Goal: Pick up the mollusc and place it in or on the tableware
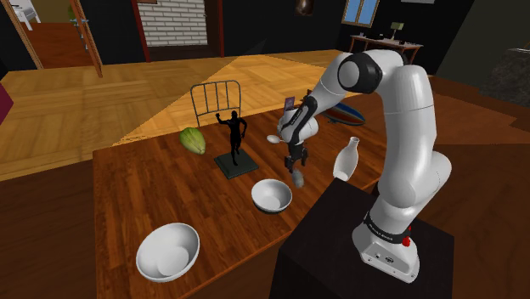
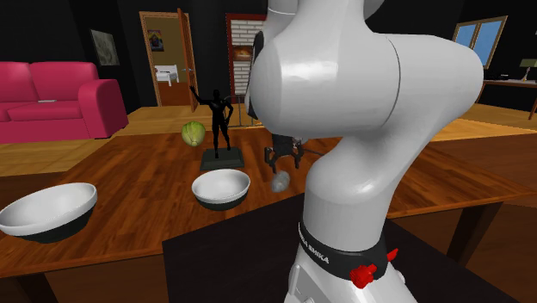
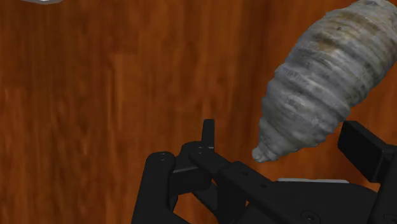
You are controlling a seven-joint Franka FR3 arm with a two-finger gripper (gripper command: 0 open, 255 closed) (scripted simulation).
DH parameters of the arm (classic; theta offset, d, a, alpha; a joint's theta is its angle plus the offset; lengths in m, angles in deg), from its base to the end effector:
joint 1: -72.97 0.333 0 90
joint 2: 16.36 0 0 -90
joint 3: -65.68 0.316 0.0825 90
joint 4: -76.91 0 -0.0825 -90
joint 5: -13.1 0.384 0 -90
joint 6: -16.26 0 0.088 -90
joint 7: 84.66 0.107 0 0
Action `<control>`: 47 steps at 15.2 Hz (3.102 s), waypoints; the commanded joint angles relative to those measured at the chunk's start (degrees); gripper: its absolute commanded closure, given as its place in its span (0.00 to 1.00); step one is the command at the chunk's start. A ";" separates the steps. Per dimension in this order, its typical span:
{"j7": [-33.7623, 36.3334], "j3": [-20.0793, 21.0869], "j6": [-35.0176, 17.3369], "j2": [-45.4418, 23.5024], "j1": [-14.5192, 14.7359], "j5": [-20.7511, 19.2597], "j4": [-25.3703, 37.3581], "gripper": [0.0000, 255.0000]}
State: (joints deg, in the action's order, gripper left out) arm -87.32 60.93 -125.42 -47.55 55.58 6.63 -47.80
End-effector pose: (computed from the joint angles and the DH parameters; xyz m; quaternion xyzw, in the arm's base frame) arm 0.4860 -0.2005 0.1194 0.9841 -0.1167 -0.1317 0.0235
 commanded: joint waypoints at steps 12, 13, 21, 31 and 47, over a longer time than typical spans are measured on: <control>0.05 -0.32 0.65 -1.62 -0.18 -0.14 -0.44 1.00; 0.05 -0.32 0.65 -1.62 -0.18 -0.14 -0.44 1.00; -3.05 1.61 -4.33 12.45 -4.66 6.09 -14.85 0.00; -3.68 1.99 -10.43 7.75 -5.17 7.06 -15.97 0.00; -3.68 1.97 -10.43 7.75 -5.16 7.06 -15.98 1.00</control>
State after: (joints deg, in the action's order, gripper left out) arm -91.02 63.00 -146.02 -39.85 50.43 13.76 -64.16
